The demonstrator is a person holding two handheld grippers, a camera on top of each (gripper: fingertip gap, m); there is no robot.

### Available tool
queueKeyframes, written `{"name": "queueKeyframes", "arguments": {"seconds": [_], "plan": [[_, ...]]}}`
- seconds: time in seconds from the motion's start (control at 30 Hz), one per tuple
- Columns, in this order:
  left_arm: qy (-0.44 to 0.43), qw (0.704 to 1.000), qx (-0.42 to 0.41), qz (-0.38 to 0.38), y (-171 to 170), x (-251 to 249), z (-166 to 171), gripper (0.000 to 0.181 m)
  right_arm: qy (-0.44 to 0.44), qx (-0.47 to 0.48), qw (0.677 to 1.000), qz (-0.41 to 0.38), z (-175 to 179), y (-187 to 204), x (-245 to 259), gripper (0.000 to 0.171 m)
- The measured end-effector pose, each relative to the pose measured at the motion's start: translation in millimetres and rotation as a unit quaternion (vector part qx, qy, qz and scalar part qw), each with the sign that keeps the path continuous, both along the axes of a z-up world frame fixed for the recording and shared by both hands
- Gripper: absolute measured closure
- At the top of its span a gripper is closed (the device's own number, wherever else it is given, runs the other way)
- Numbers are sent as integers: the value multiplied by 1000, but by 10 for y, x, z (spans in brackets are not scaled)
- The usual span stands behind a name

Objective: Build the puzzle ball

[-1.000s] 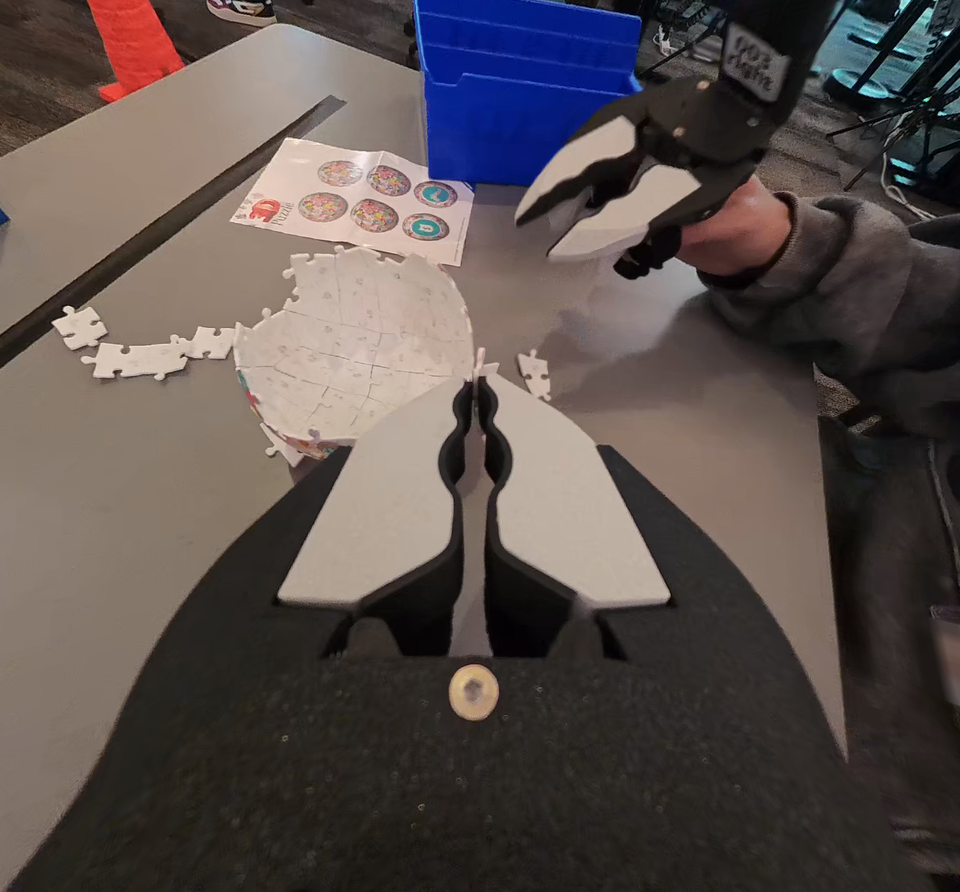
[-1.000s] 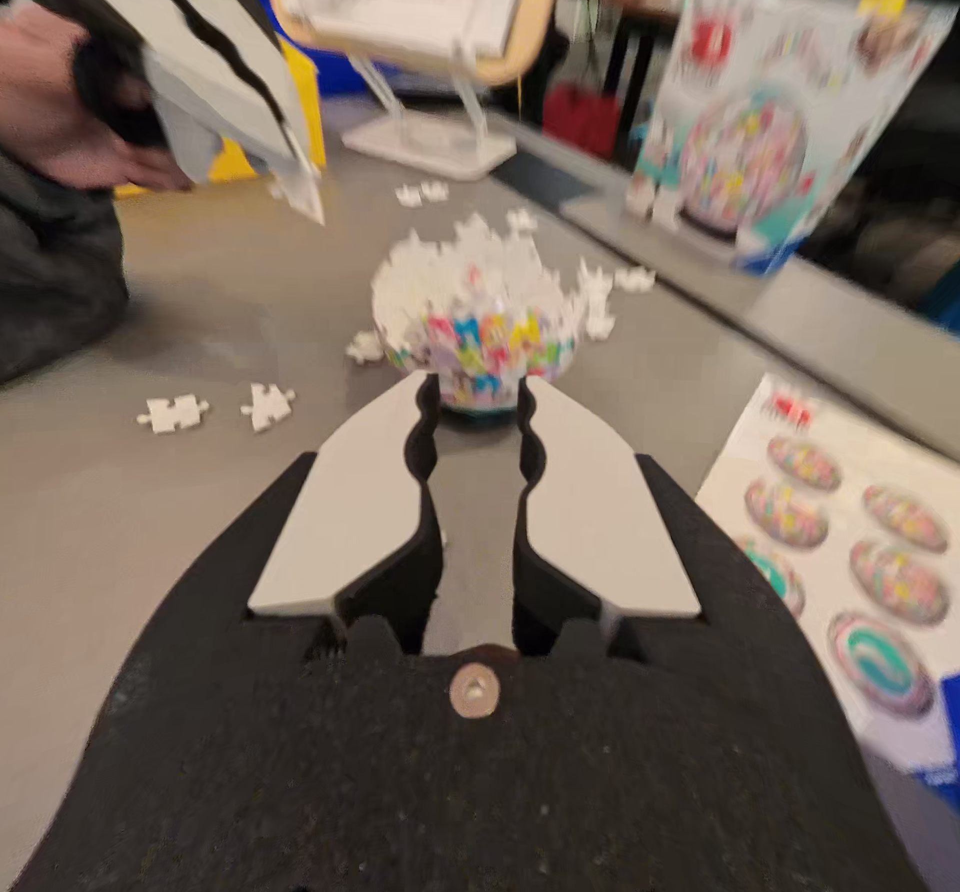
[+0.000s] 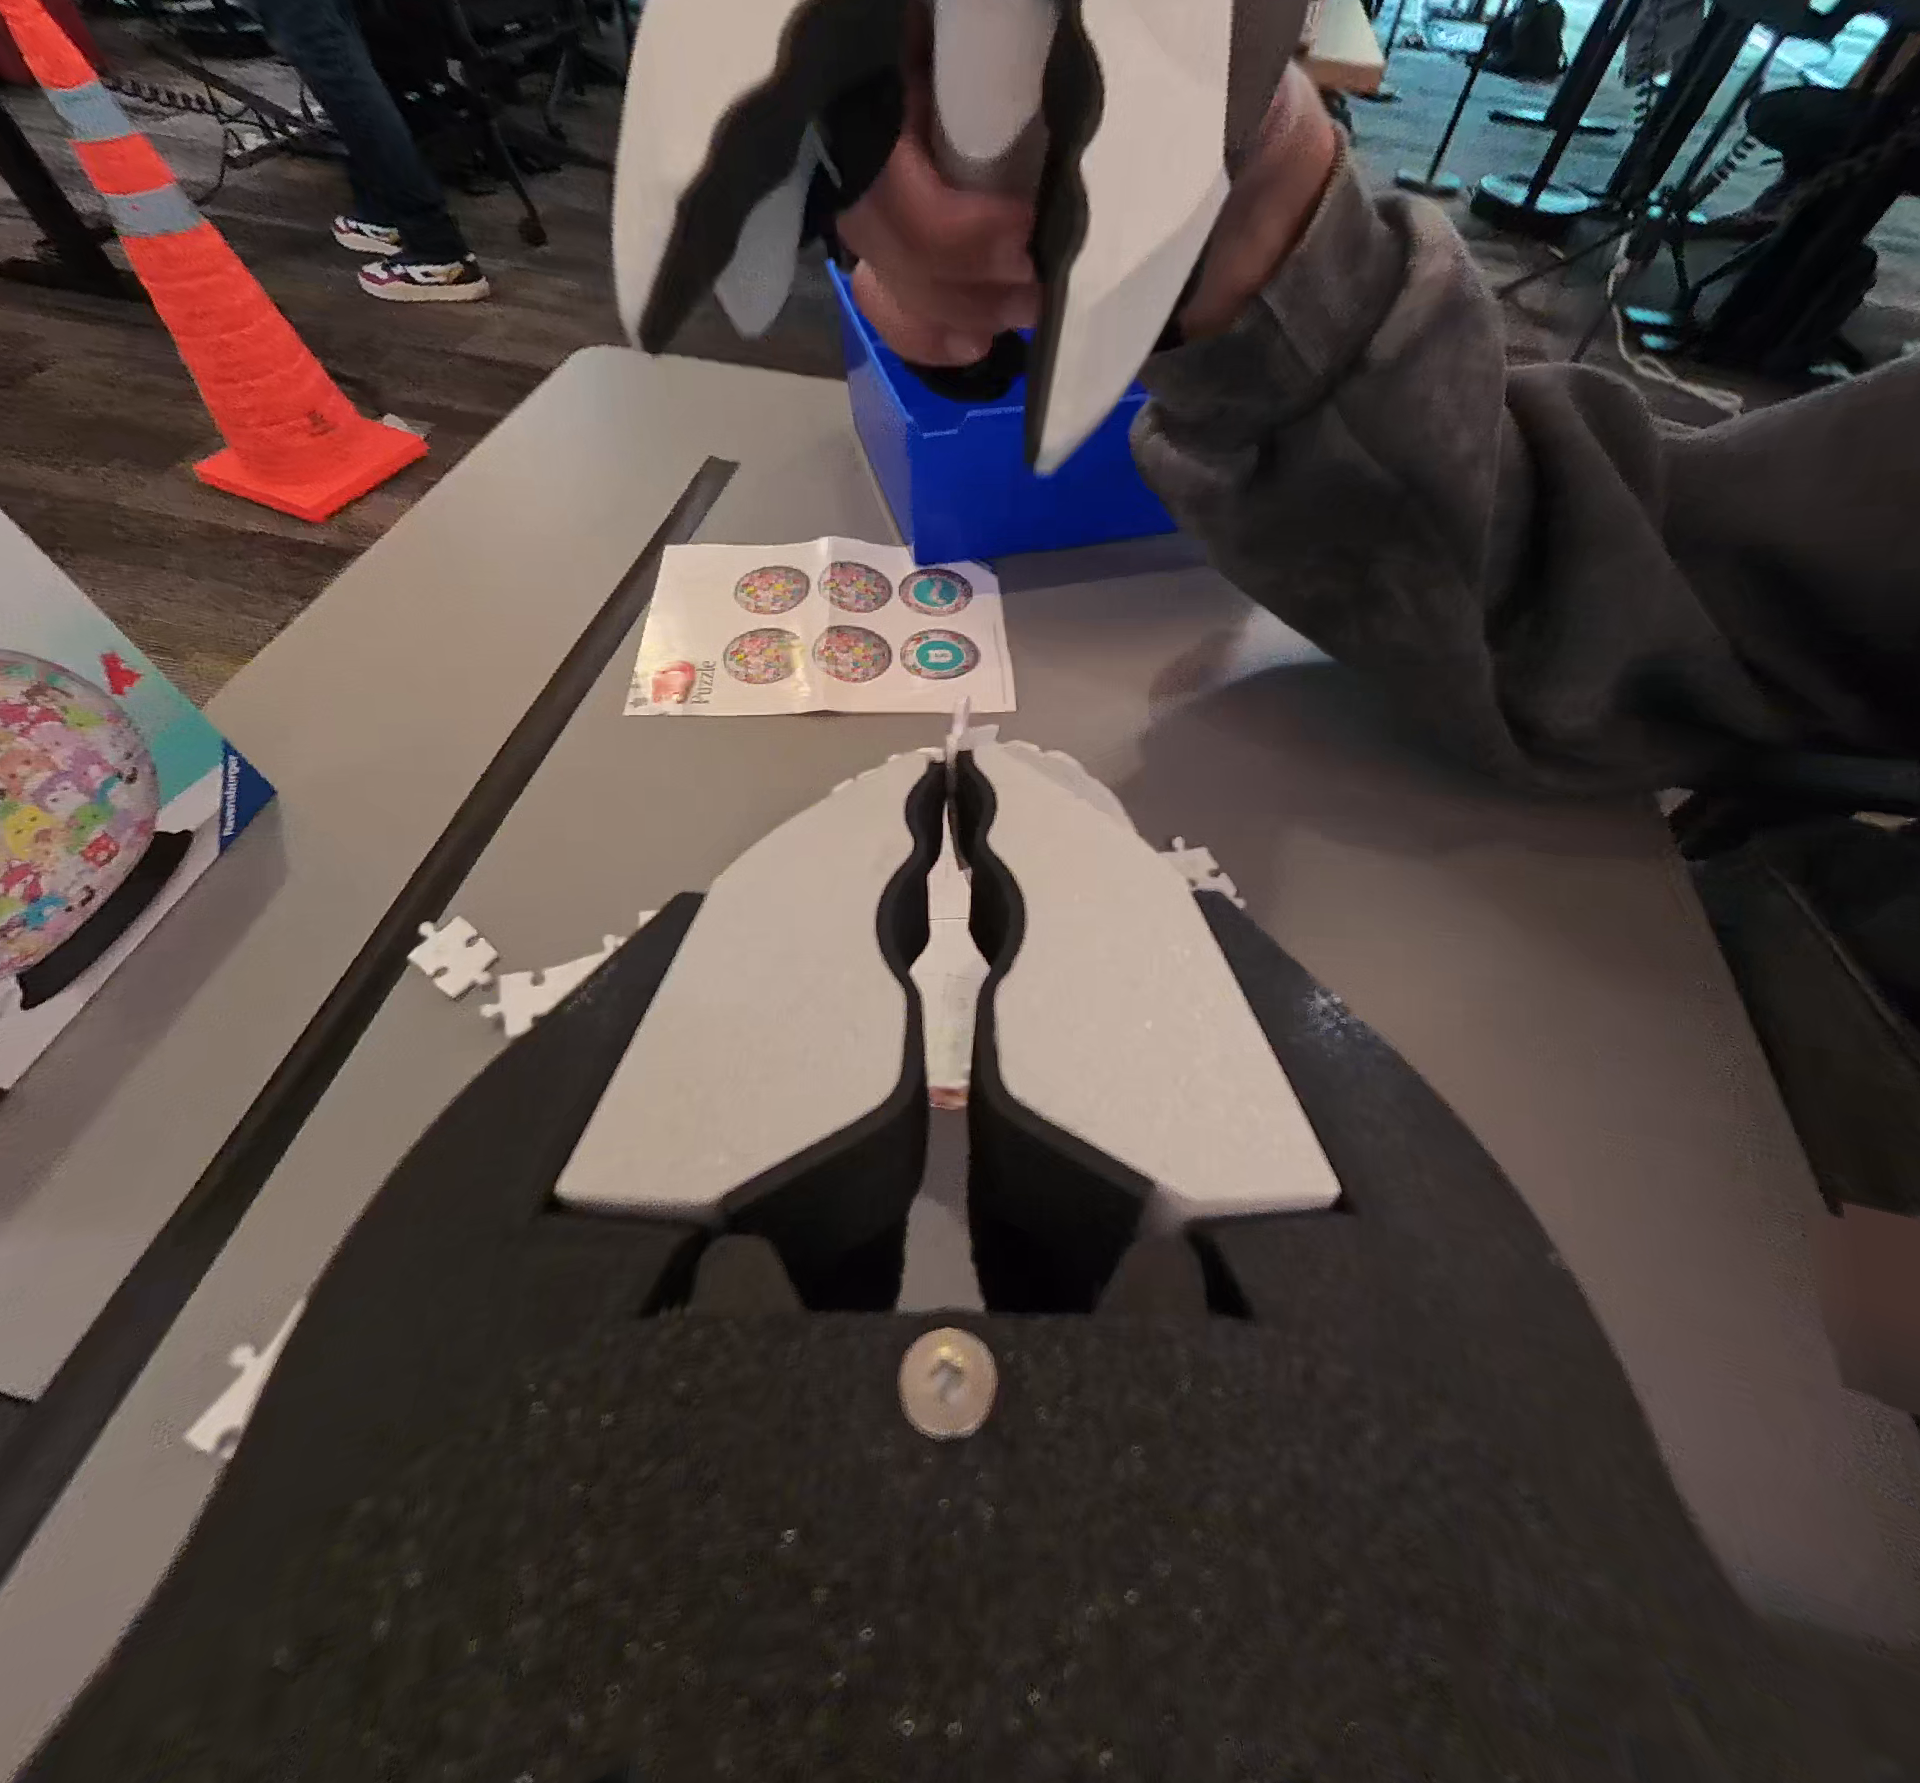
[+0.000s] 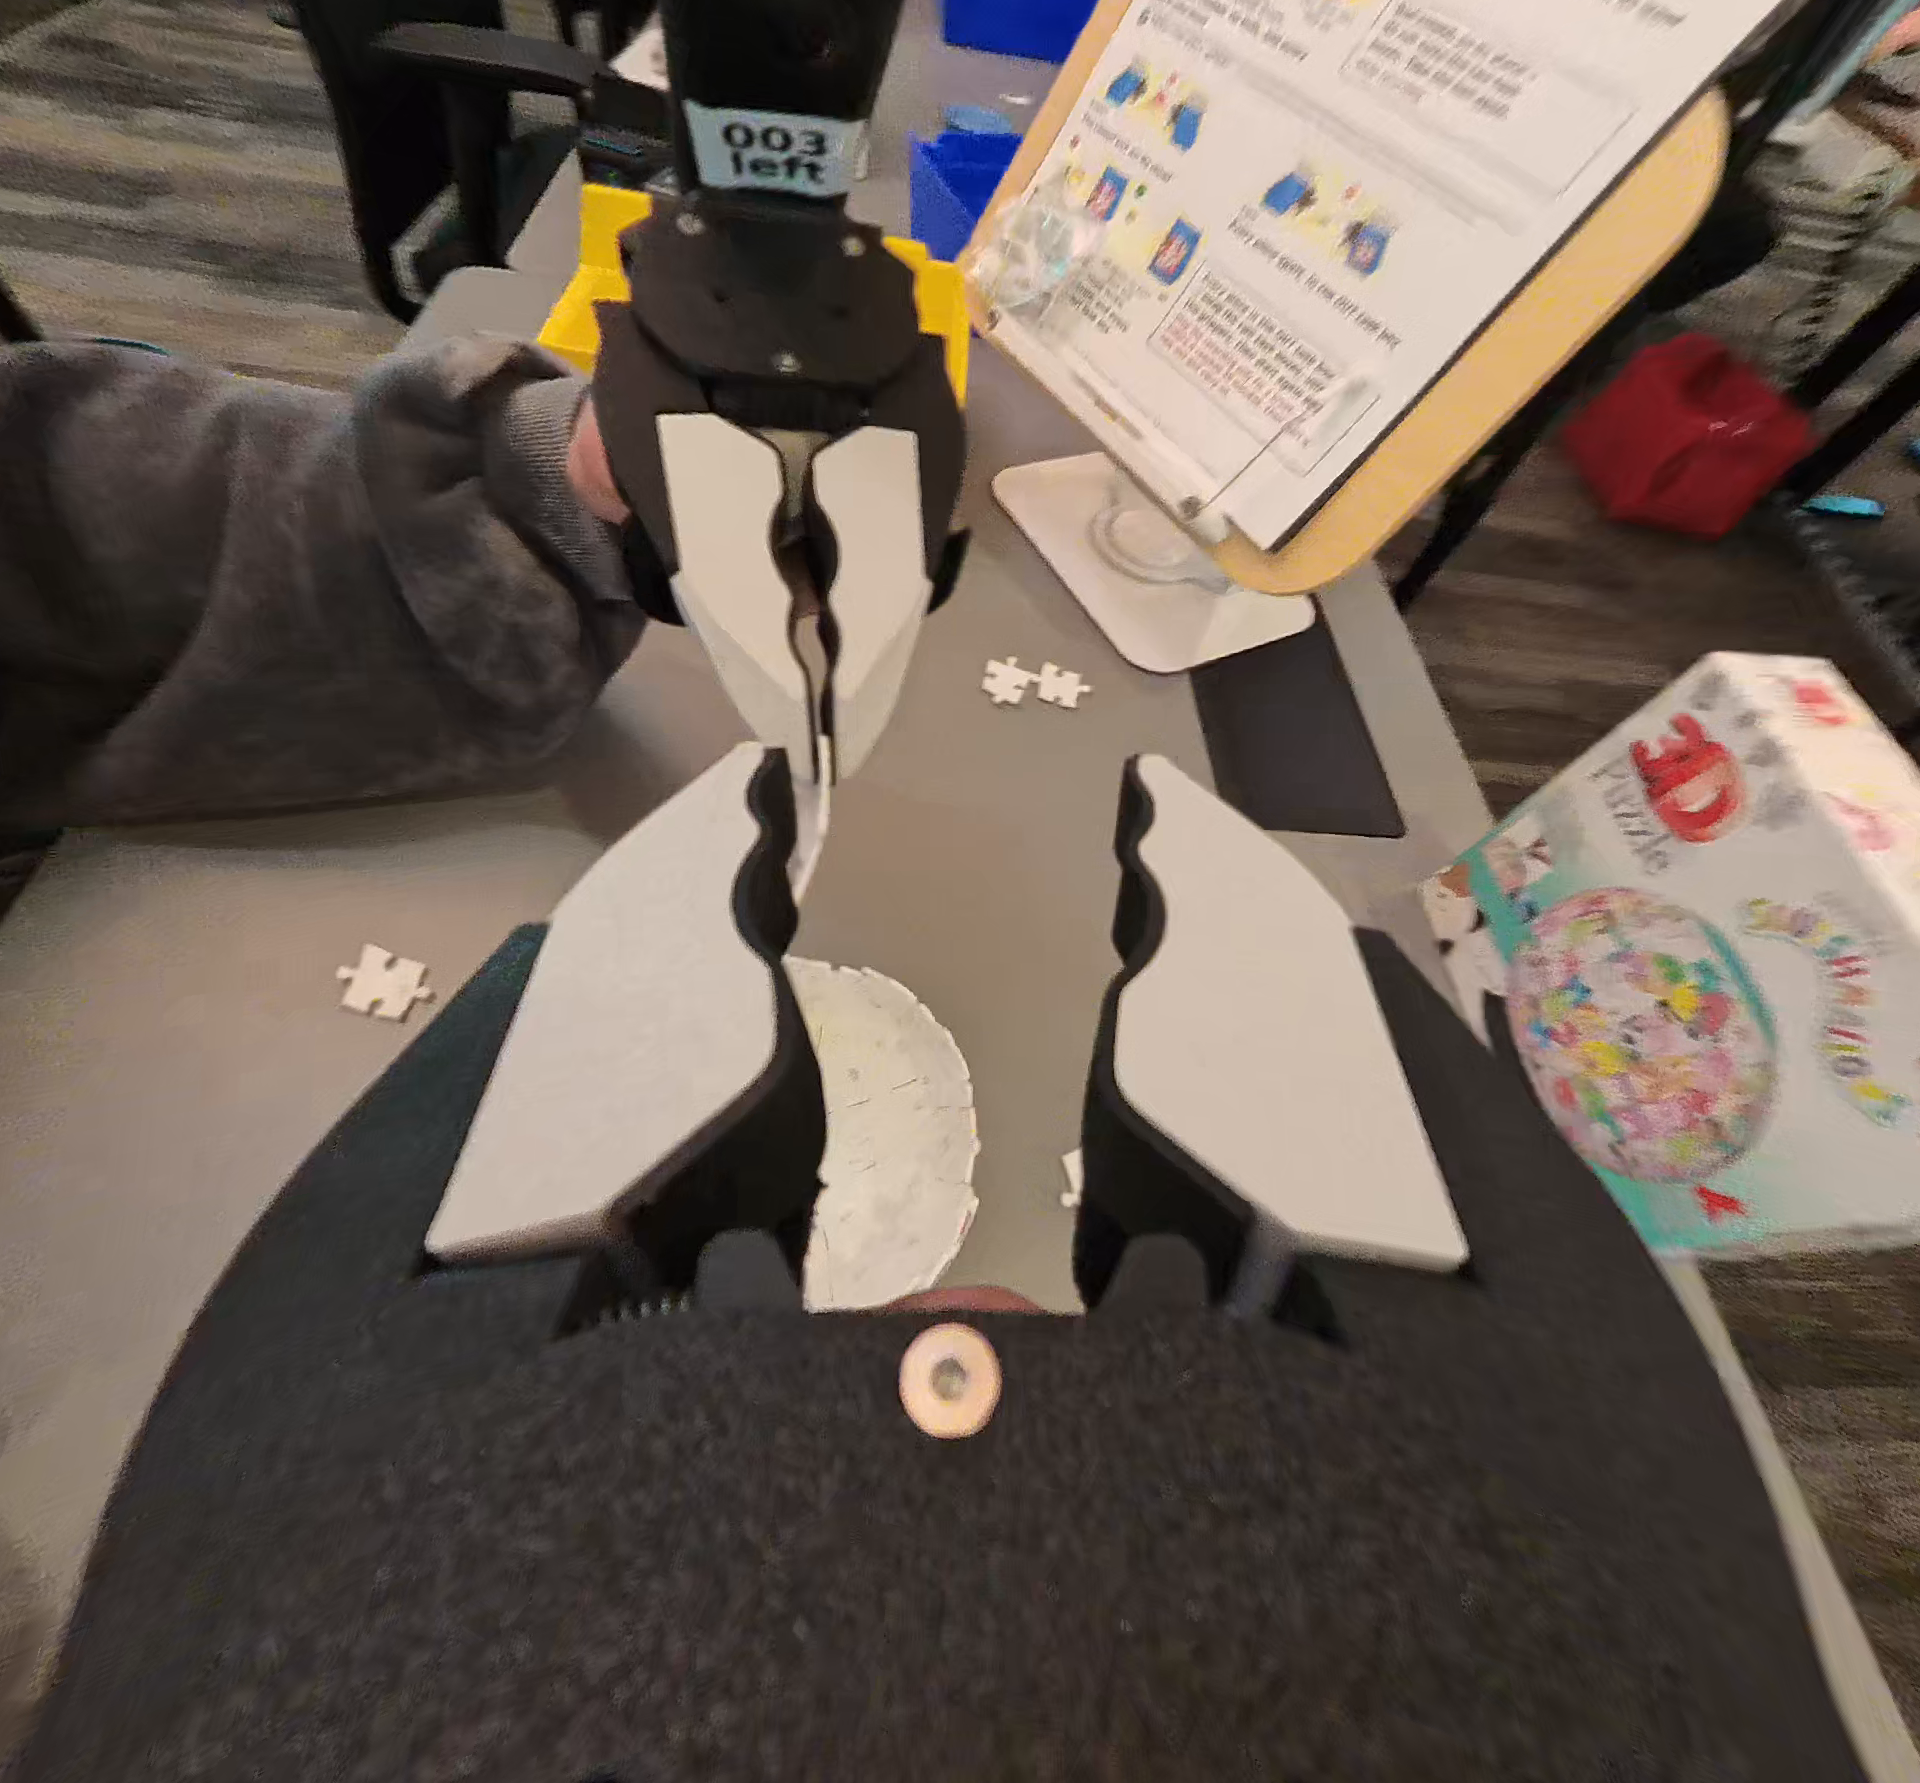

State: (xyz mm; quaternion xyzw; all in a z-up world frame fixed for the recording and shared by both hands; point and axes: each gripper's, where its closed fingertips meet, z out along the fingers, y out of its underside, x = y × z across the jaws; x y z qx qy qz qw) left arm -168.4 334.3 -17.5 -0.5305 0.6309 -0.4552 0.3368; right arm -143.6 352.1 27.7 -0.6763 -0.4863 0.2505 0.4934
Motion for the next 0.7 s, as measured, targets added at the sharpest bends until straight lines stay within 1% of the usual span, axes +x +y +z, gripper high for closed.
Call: {"name": "queueKeyframes", "arguments": {"seconds": [0.07, 0.13, 0.2, 0.27, 0.37, 0.53, 0.7], "plan": [[6, 1000, 9, -1, 120, 123, -48, 179, -4, 6, 1000, 19, -124, 126, 3, 120], [24, 999, 20, 6, 252, 213, -139, 179, -15, -2, 999, 44, -276, 188, 2, 132], [44, 998, 31, 19, 382, 262, -255, 179, -40, -13, 997, 69, -412, 222, -5, 137], [42, 998, 32, 16, 406, 297, -302, 179, -80, -18, 994, 66, -564, 291, 46, 144], [46, 998, 42, 19, 434, 334, -346, 179, -121, -22, 989, 79, -752, 325, 90, 148], [46, 997, 49, 26, 467, 328, -337, 179, -119, -35, 988, 97, -792, 313, 31, 166], [30, 998, 55, 27, 436, 351, -313, 179, -123, -21, 987, 100, -774, 290, 59, 170]]}}
